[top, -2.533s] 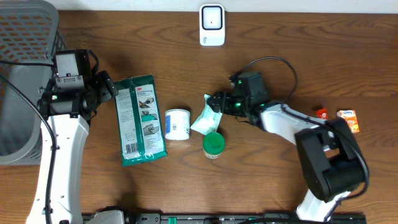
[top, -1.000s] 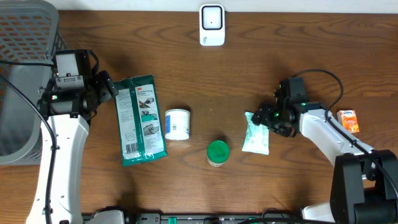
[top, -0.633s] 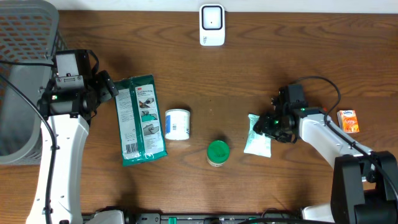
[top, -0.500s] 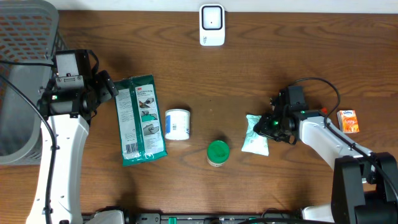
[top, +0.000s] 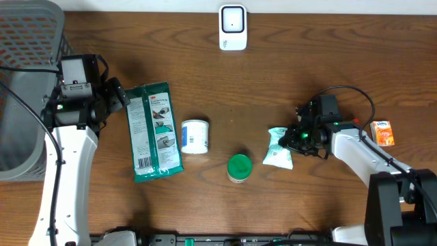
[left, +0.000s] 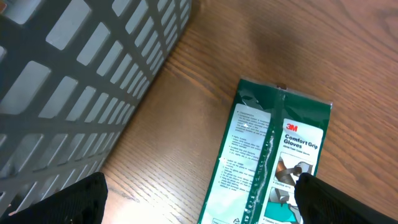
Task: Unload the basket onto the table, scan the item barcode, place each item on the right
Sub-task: 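Lift the wipes pouch and pull it rightward, right gripper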
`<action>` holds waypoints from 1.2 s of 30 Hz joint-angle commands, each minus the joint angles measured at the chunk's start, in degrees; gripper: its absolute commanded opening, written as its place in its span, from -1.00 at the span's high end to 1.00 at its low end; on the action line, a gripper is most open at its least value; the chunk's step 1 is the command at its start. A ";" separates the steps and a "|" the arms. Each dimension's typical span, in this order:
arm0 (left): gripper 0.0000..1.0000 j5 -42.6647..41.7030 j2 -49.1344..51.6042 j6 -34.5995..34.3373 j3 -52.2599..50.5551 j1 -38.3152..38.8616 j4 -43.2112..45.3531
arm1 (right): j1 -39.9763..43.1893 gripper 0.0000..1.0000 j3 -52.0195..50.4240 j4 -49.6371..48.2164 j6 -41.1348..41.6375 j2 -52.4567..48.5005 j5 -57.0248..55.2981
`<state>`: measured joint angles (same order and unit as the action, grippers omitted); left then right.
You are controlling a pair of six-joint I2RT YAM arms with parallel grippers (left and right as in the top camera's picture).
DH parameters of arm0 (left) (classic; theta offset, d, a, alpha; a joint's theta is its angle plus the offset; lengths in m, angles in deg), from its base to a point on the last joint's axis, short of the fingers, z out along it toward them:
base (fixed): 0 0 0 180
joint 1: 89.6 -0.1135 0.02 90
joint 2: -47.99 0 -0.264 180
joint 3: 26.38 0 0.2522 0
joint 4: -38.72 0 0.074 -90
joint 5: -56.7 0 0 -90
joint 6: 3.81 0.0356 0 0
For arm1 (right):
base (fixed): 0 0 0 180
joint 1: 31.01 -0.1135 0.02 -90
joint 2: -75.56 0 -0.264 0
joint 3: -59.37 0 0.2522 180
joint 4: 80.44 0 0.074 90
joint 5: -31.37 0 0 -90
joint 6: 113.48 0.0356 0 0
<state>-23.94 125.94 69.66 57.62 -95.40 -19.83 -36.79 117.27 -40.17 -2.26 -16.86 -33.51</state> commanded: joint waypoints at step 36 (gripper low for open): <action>-0.91 0.52 -0.13 -0.09 1.25 -0.24 -0.09 | 0.28 0.98 13.53 -0.24 -10.99 11.50 6.51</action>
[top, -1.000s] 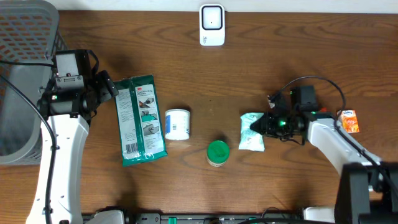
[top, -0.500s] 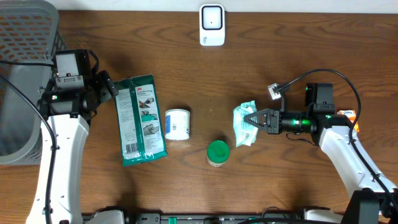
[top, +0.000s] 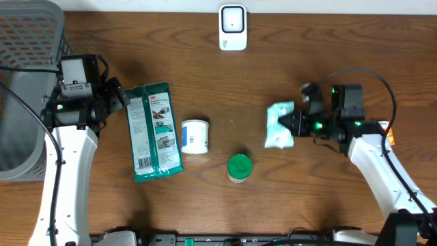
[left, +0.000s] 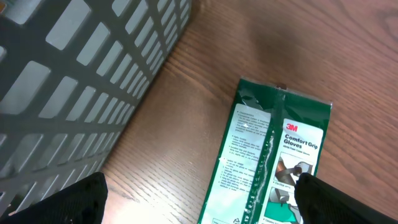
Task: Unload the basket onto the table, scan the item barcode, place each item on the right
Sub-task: 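Lift the wipes pouch and pull it rightward, right gripper, then carry the wipes pouch up to the scanner with the right gripper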
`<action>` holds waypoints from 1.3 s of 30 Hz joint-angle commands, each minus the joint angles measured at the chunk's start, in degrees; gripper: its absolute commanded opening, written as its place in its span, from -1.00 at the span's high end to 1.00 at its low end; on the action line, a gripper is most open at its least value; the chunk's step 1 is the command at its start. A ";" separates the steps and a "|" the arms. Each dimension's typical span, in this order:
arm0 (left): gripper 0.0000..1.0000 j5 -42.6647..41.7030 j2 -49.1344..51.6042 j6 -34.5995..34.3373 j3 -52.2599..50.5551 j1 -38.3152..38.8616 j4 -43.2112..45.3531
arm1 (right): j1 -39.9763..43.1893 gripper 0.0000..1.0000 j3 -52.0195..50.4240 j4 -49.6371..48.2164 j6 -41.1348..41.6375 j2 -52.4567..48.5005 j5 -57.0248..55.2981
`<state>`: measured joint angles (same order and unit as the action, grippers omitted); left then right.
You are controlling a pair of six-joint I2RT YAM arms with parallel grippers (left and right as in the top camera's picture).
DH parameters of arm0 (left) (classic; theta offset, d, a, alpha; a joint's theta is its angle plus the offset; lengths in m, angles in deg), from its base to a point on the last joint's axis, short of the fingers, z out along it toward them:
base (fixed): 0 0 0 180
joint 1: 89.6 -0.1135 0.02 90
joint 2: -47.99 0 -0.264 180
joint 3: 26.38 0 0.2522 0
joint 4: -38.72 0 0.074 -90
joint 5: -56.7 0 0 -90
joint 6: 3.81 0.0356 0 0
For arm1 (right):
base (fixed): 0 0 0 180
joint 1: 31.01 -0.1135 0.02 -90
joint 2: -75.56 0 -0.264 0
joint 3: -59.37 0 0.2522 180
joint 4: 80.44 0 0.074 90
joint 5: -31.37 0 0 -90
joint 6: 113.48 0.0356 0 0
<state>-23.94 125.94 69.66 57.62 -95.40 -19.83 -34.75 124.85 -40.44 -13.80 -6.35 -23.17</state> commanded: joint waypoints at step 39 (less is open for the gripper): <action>-0.91 0.50 -0.13 -0.09 1.25 -0.24 -0.09 | -30.05 0.98 37.53 -15.82 -48.94 -10.93 -53.59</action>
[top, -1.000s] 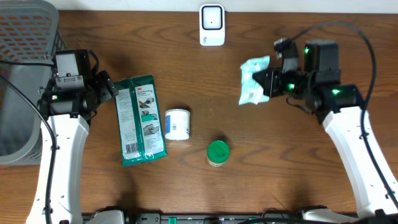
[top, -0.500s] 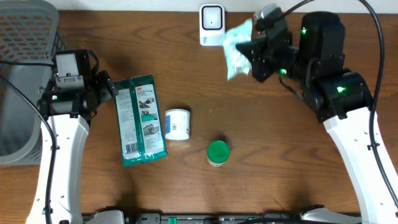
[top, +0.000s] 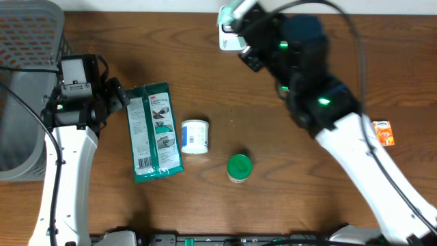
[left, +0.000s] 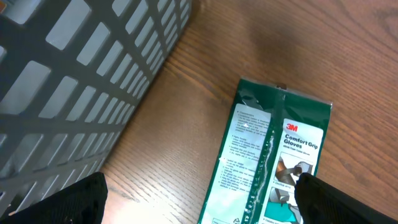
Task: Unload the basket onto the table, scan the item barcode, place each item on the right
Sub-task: 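Carry the wipes pouch up to the scanner with the right gripper, then hold the wipes pouch in front of the scanner window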
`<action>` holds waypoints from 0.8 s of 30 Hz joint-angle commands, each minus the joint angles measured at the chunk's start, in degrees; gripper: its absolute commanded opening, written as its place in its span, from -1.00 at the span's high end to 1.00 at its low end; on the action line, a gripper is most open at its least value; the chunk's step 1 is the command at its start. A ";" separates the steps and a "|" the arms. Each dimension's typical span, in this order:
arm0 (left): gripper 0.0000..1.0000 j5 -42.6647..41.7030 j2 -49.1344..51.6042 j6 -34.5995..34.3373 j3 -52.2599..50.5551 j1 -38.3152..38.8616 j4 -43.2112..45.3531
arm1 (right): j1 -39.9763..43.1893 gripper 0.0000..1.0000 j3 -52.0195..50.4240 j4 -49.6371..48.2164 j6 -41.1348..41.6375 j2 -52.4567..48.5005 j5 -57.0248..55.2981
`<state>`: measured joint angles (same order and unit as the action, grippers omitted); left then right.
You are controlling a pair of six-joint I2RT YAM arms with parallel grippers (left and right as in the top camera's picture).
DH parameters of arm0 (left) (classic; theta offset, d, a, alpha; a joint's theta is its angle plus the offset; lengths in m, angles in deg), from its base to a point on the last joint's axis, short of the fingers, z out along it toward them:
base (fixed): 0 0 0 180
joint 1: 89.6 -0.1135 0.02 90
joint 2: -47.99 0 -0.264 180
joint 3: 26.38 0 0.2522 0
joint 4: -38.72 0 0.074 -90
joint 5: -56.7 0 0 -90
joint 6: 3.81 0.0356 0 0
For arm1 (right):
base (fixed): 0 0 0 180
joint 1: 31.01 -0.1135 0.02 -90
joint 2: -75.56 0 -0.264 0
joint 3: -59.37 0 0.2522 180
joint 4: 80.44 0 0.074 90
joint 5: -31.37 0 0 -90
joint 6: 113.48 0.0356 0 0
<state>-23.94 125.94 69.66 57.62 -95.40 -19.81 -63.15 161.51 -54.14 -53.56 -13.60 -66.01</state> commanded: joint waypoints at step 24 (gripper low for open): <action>-0.91 0.50 -0.13 -0.09 1.25 -0.24 -0.11 | -4.42 0.99 0.87 -43.69 -62.05 -34.29 -16.65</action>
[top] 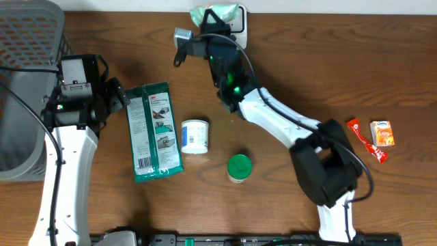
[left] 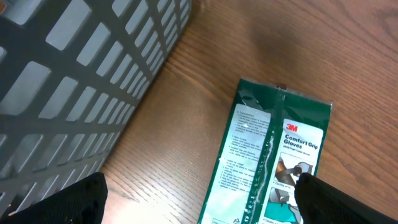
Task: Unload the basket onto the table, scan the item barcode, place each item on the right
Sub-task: 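Hold the wipes pouch in front of the scanner window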
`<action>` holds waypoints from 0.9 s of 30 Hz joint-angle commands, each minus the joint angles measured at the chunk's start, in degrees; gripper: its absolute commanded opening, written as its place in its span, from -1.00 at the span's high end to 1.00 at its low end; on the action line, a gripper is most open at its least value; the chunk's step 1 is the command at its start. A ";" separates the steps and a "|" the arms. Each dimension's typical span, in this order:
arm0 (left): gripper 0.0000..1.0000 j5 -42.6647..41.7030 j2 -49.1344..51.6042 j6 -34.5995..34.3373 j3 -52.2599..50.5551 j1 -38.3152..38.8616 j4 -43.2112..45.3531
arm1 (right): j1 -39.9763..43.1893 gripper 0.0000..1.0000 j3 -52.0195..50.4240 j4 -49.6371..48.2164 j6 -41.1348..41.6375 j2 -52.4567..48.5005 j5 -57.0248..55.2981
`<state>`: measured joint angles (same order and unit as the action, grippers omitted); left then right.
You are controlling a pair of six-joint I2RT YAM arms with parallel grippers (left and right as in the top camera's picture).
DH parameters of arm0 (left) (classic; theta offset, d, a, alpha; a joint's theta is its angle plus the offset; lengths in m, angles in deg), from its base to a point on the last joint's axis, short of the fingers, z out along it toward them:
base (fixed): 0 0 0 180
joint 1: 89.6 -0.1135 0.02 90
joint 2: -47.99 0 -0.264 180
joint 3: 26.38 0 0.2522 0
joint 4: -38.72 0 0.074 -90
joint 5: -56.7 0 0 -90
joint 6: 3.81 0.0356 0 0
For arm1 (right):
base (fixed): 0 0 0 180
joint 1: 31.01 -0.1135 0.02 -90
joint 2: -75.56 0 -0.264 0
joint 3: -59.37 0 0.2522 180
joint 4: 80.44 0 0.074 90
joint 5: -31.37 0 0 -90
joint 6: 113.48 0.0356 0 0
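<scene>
My right gripper (top: 213,19) is at the table's far edge, shut on a pale green packet (top: 202,14). The packet is held right in front of the white barcode scanner (top: 240,22), which is mostly hidden behind it and the gripper. The right arm reaches diagonally across the table from the near right. My left gripper (top: 121,96) hangs open at the left, above the top end of a green 3M gloves pack (left: 273,162). Its black fingers (left: 74,199) show at the bottom corners of the left wrist view with nothing between them.
A grey mesh basket (top: 27,41) fills the far left corner. A white tub (top: 194,136) and a green-lidded jar (top: 239,167) stand mid-table. A red sachet (top: 365,139) and a small orange box (top: 384,132) lie at the right.
The right gripper has shifted slightly left at the scanner and the arm now lies lower and stretched out. The pale green packet shows in front of the scanner. The left arm has not moved.
The right gripper was at the pale green packet on the table right of centre. Then it had the packet a little farther back. Then the arm was up near the scanner, and now holds the packet at it. The left arm stayed still.
</scene>
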<state>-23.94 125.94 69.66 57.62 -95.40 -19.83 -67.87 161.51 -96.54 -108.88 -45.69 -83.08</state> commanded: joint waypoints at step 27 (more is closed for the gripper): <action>-0.91 0.52 -0.13 -0.09 1.25 -0.24 -0.07 | 6.78 0.98 20.68 -0.35 -6.01 -23.17 6.32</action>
<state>-23.94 125.94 69.66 57.62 -95.40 -19.83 -62.25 179.82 -97.22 -118.19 -67.70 -78.47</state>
